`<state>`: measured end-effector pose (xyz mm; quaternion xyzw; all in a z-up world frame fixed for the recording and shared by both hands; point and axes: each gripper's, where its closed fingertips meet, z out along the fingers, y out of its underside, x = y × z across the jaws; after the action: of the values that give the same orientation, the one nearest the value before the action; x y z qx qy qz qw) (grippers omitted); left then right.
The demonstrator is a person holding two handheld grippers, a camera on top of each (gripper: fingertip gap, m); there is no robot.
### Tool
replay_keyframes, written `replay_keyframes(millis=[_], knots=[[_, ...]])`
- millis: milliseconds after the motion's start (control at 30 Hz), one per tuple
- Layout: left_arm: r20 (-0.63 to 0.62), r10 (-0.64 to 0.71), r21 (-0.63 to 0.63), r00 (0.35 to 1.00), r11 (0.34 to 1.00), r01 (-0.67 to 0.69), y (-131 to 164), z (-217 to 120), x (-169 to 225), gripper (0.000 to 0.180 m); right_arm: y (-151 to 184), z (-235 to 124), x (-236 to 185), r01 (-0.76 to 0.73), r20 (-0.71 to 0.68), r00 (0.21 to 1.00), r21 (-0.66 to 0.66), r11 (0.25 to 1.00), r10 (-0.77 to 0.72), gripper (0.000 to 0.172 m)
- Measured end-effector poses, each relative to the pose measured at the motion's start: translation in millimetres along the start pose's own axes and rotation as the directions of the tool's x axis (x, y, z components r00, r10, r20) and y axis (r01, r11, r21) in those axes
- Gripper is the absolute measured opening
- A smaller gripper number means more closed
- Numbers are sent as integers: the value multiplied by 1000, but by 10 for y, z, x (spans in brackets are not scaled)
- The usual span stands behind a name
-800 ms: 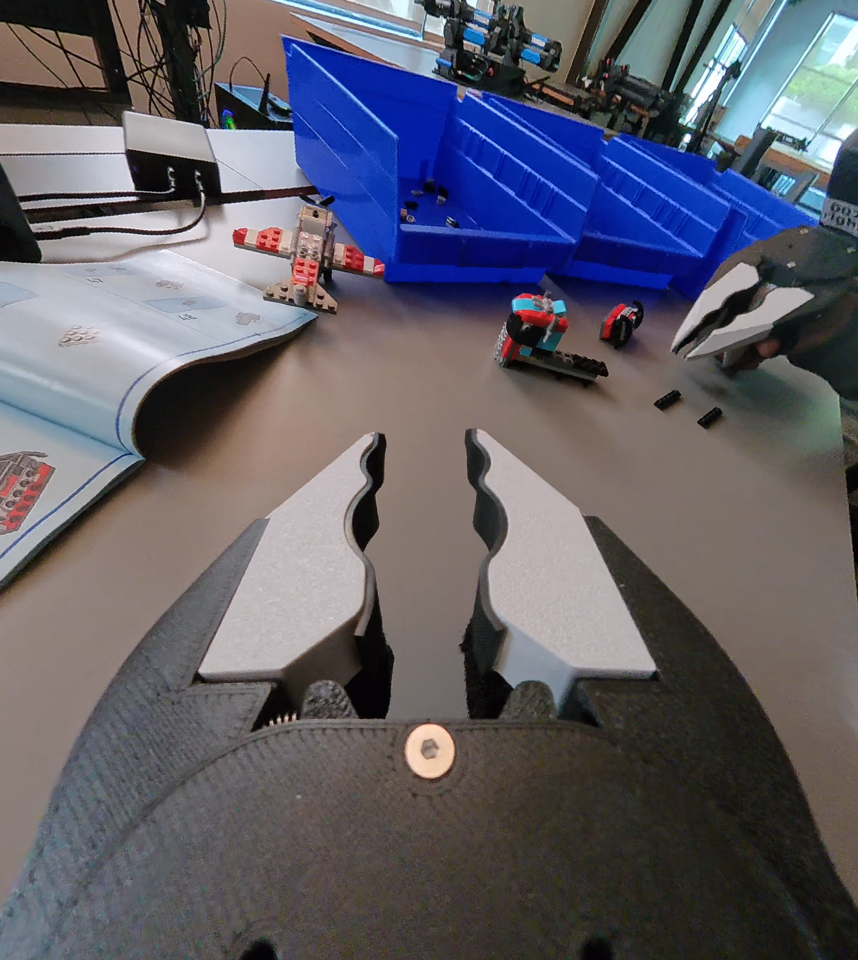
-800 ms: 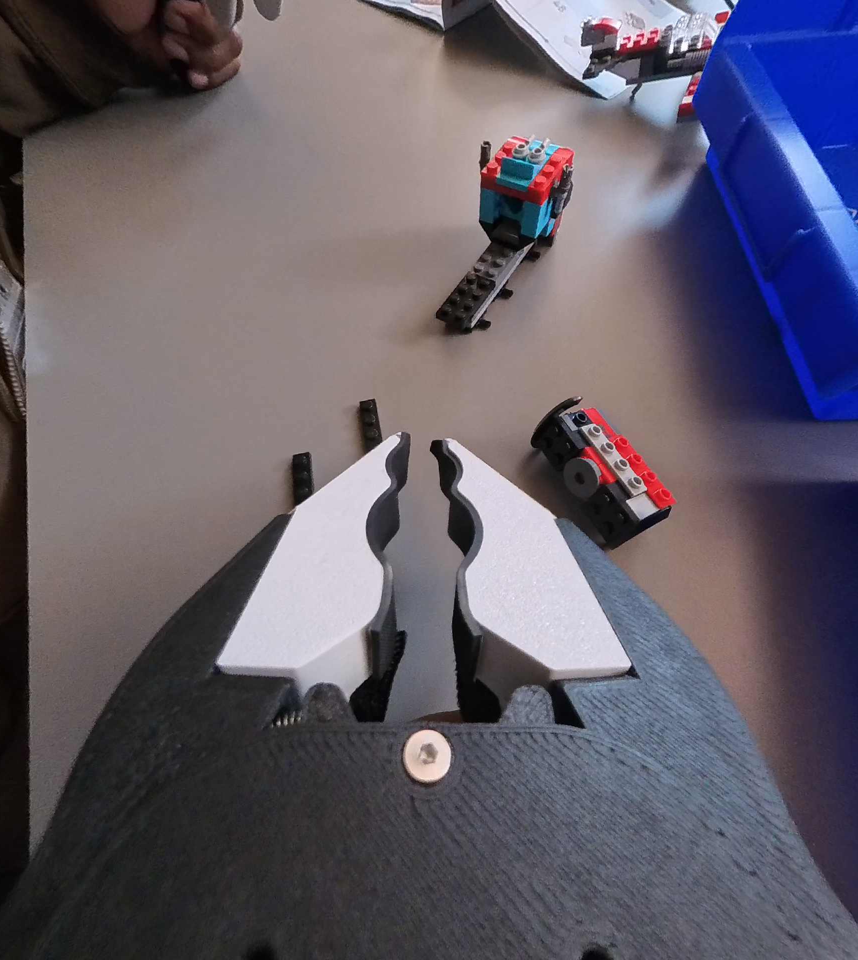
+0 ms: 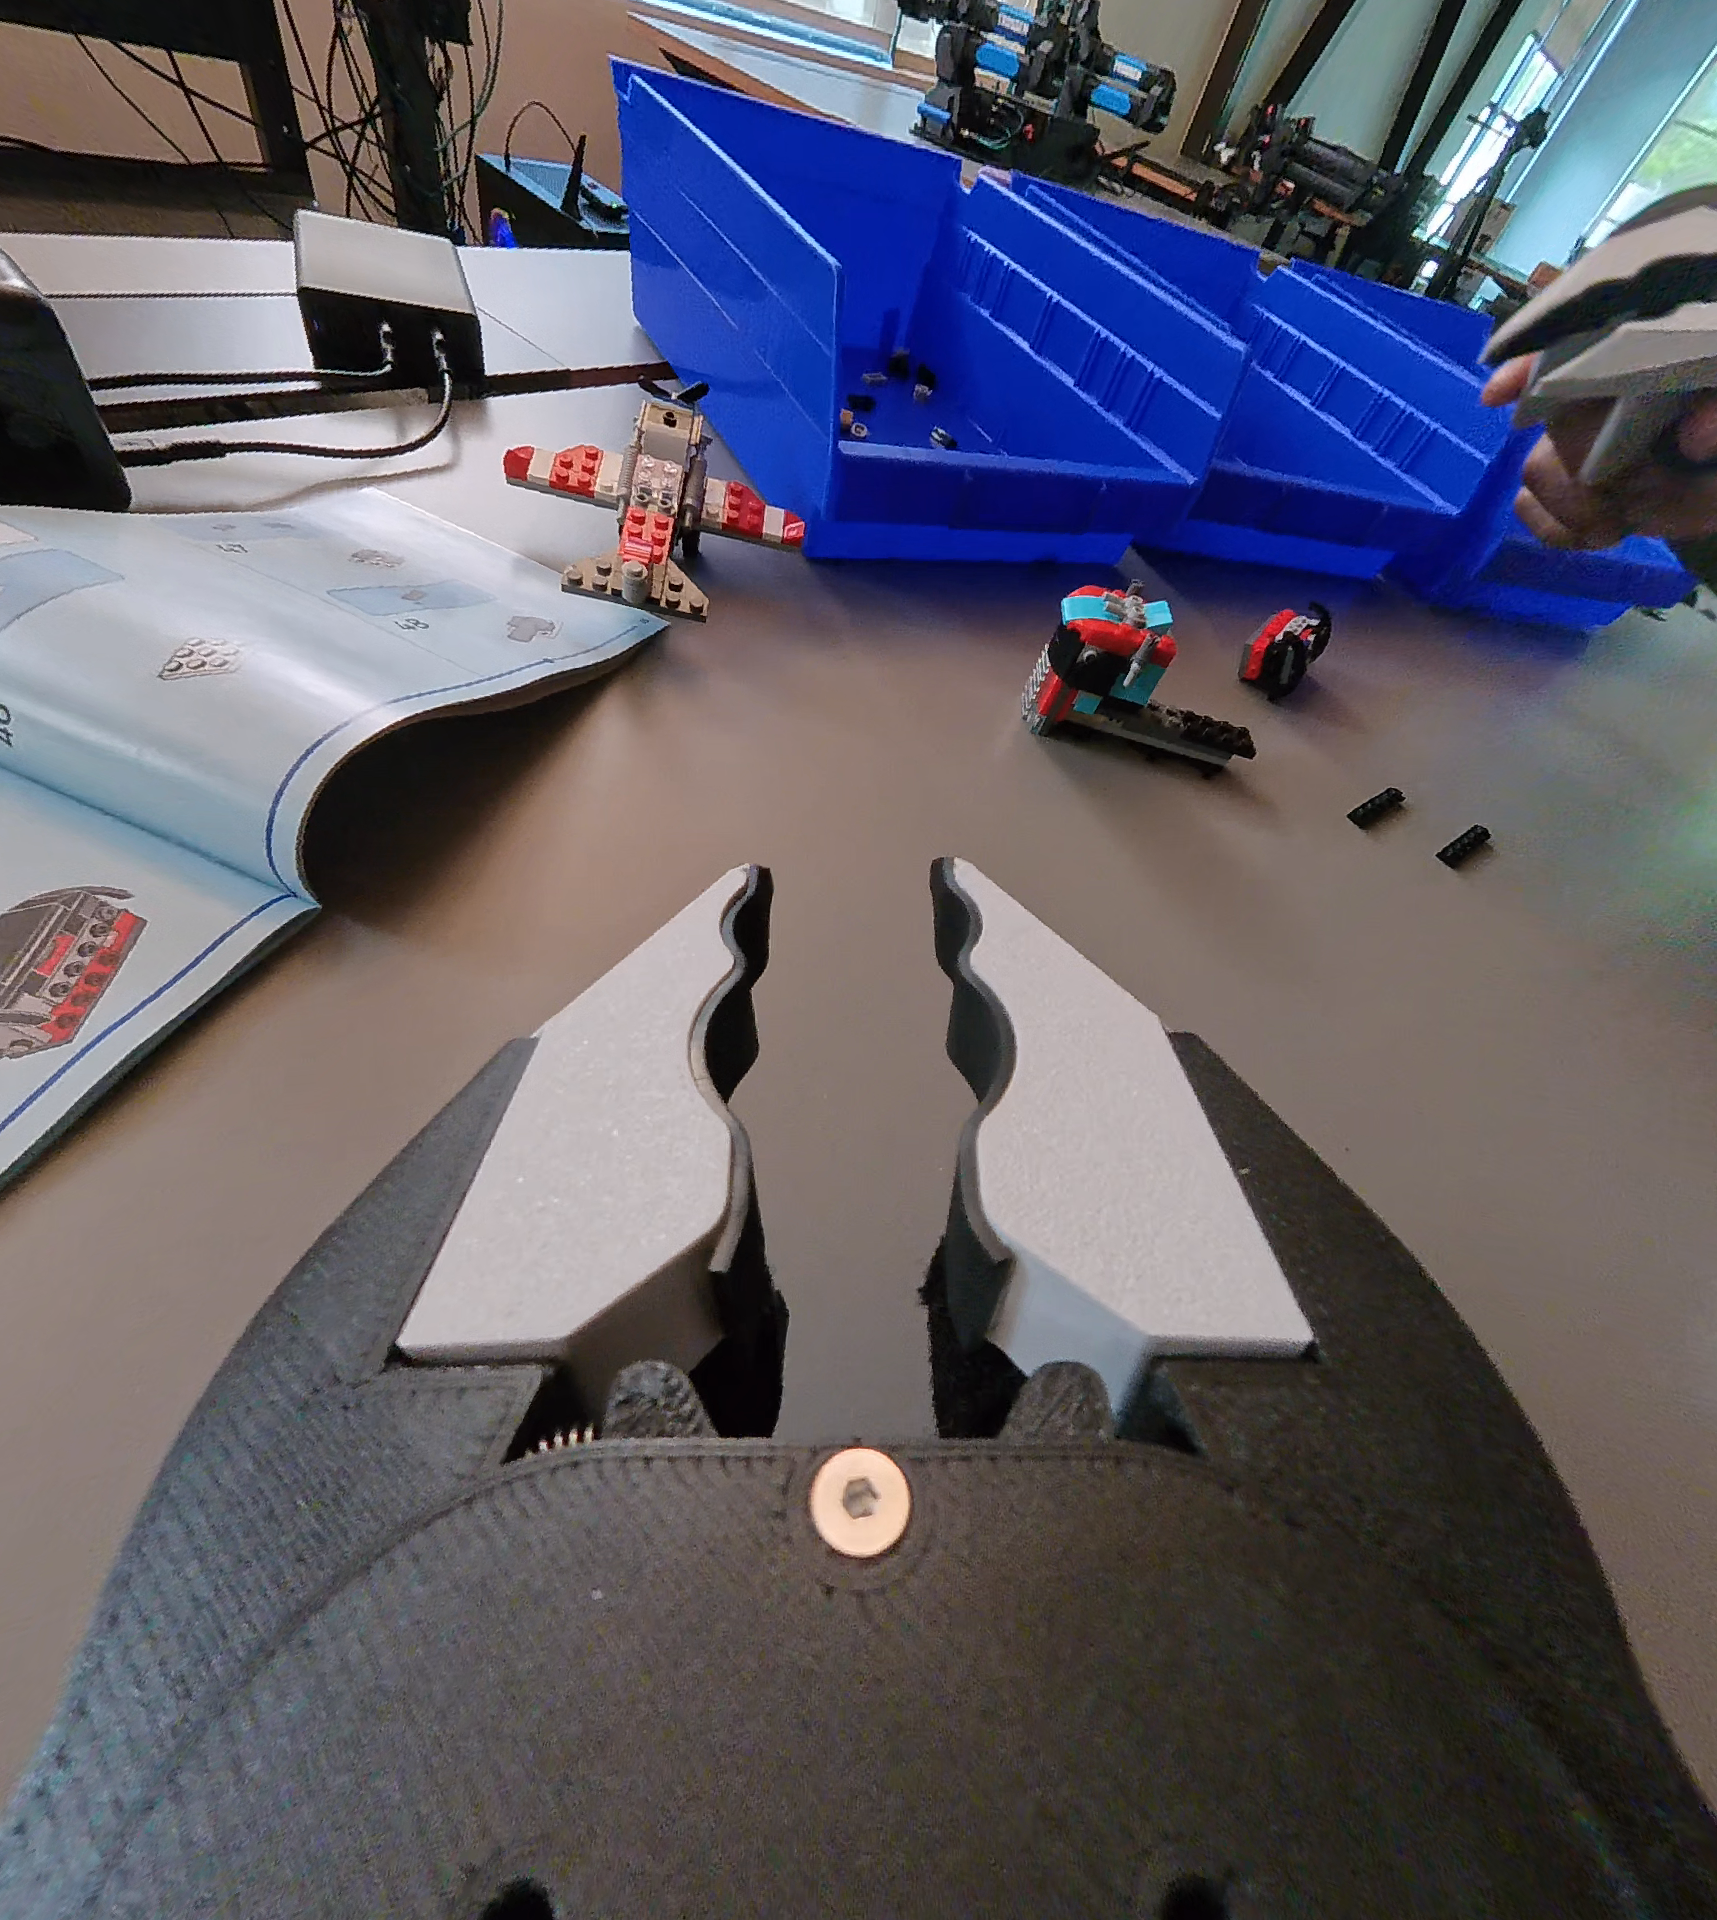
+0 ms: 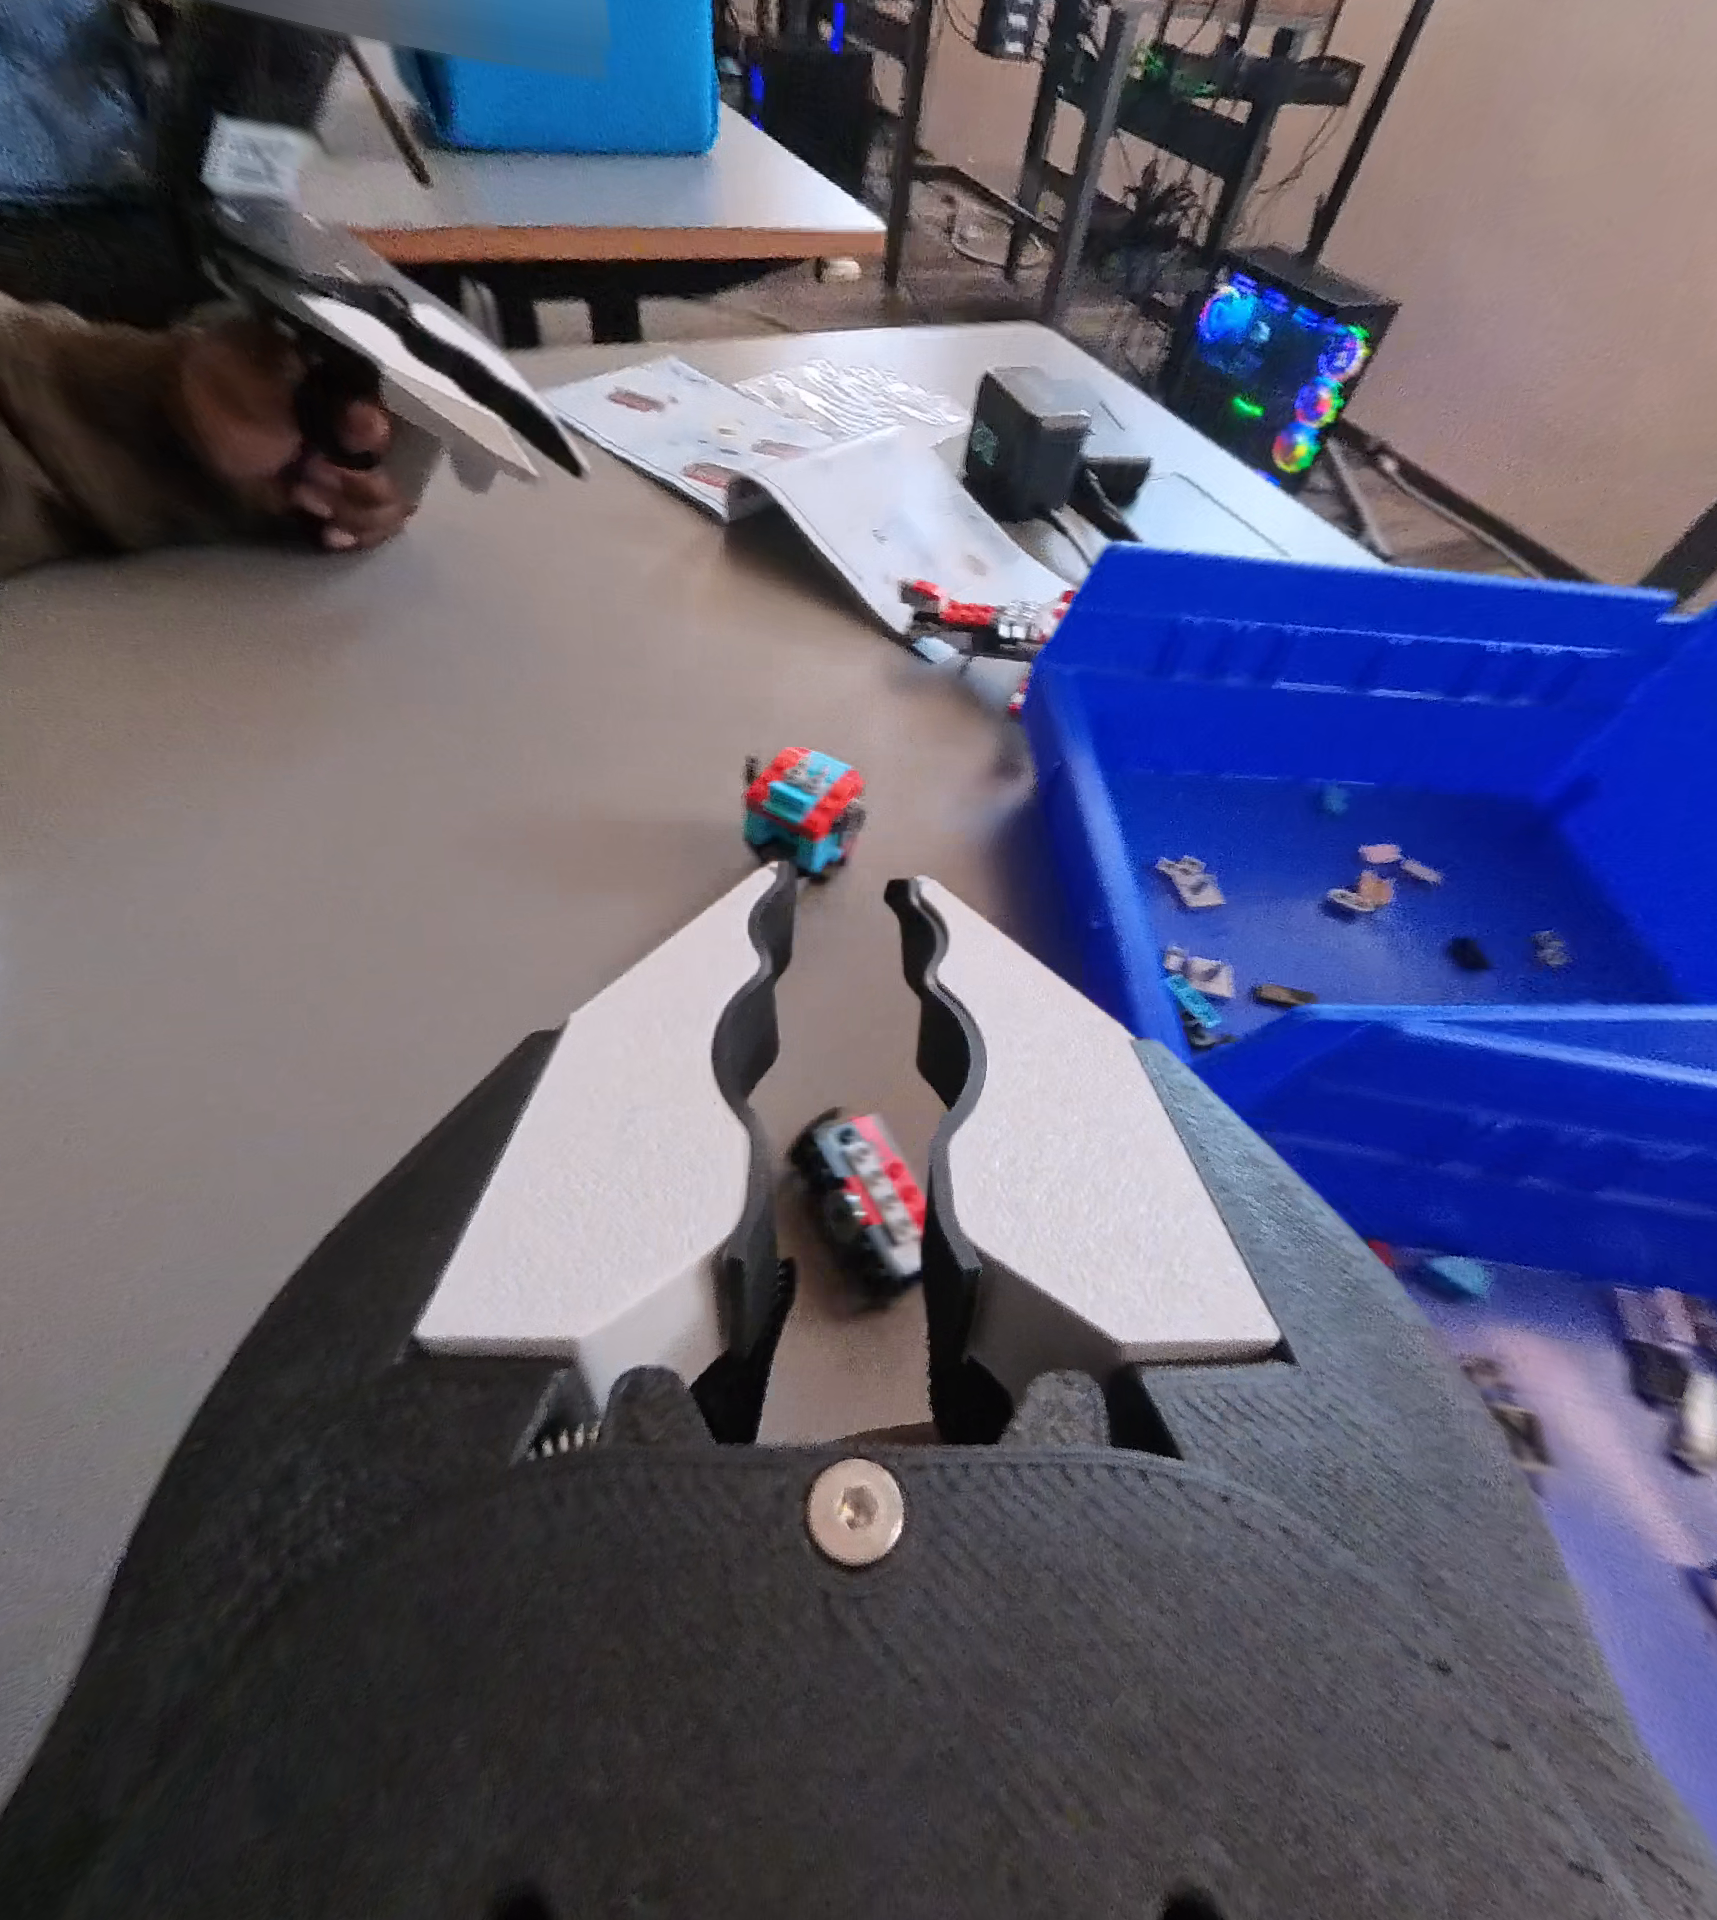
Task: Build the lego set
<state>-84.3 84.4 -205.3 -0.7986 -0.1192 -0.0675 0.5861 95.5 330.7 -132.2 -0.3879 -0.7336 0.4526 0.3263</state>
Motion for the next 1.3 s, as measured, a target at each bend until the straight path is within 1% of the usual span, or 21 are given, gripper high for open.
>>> replay_keyframes(millis=[100,167,233,267,333,400,467,533,567,600,700,867,1067,1167,1200,1233,1267,1300], knots=[[-9,-7,9,1000,1000,7,-12,-10,3,33,3,29,296,80,-98,991,-114,990,-91,23],[-19,-14,7,1000,1000,14,-10,-8,8,33,-89,36,615,140,-162,971,-211,967,-176,24],[-28,-18,5,999,1000,18,-8,-7,15,33,-195,90,992,196,-183,946,-334,922,-267,25],[-30,-18,6,999,1000,18,-10,-9,18,33,-212,153,1173,227,-159,936,-411,883,-314,27],[-31,-14,12,999,1000,14,-16,-15,22,33,-151,337,1509,290,-58,920,-565,772,-387,29],[-27,-6,19,1000,1000,6,-25,-24,27,33,37,567,1757,344,89,913,-690,637,-397,31],[-20,5,28,1000,1000,-5,-34,-35,31,33,327,750,1929,370,217,915,-788,493,-341,32],[-18,11,29,1000,1000,-11,-30,-46,39,33,599,856,2026,386,301,915,-849,362,-269,33],[-19,11,33,1000,999,-11,-34,-55,42,33,707,884,2047,389,329,916,-867,313,-230,33],[-21,9,38,1000,999,-8,-38,-66,43,33,784,919,2070,387,340,918,-878,282,-202,33],[-30,-6,50,1000,999,8,-50,-91,40,33,927,1015,2082,366,345,930,-894,257,-127,32],[-34,3,11,999,1000,-3,0,-51,57,33,1109,1052,2174,353,340,935,-916,190,-97,32],[-38,-3,15,999,1000,3,-5,-56,55,33,1243,1113,2163,342,338,940,-927,154,-55,32],[-39,-14,24,999,1000,15,-18,-66,43,33,1316,1112,2187,334,329,943,-935,117,-60,24],[-40,-17,25,999,1000,18,-20,-68,41,33,1321,1107,2186,330,326,944,-937,112,-55,23],[-41,-20,26,999,999,21,-21,-69,40,33,1308,1117,2179,331,327,944,-936,123,-54,22],[-42,-22,27,999,999,23,-23,-70,38,33,1283,1129,2167,332,327,943,-933,141,-54,19],[-42,-24,29,999,999,25,-26,-71,36,33,1246,1138,2166,330,324,944,-930,161,-63,11]])
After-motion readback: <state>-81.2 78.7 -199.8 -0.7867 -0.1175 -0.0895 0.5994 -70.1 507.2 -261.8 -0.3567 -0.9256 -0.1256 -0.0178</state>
